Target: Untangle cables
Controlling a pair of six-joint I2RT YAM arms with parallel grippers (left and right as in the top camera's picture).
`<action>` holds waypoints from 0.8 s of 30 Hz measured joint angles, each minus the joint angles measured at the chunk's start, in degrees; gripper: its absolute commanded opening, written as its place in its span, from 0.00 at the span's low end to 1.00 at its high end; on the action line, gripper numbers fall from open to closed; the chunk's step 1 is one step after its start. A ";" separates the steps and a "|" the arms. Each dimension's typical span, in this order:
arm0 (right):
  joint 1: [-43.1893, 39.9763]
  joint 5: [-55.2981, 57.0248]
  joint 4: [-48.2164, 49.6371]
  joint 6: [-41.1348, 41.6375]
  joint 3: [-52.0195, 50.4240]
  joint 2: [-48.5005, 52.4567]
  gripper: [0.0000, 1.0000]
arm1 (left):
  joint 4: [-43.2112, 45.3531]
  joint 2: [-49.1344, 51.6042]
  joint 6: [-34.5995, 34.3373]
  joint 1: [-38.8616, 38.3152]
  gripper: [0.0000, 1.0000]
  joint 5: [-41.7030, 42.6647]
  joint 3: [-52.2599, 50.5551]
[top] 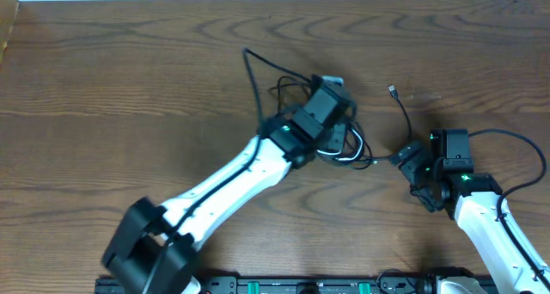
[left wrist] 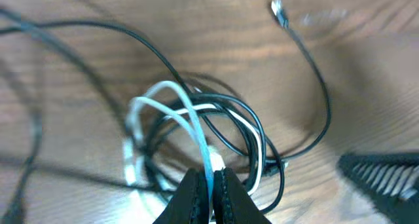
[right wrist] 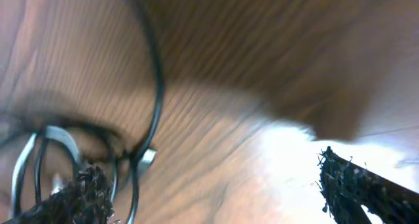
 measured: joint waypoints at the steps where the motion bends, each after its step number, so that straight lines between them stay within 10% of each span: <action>1: 0.00 -1.64 0.22 -1.40 0.00 0.00 0.99 | 0.02 -0.74 0.00 0.66 0.08 0.00 0.00; 10: 0.11 -17.09 6.19 -8.31 0.00 0.00 0.99 | 2.05 -3.13 0.00 2.95 0.08 0.48 0.00; 24: 12.81 -12.22 14.27 5.90 0.00 2.08 0.99 | 5.95 -7.91 0.00 2.95 0.08 7.65 0.00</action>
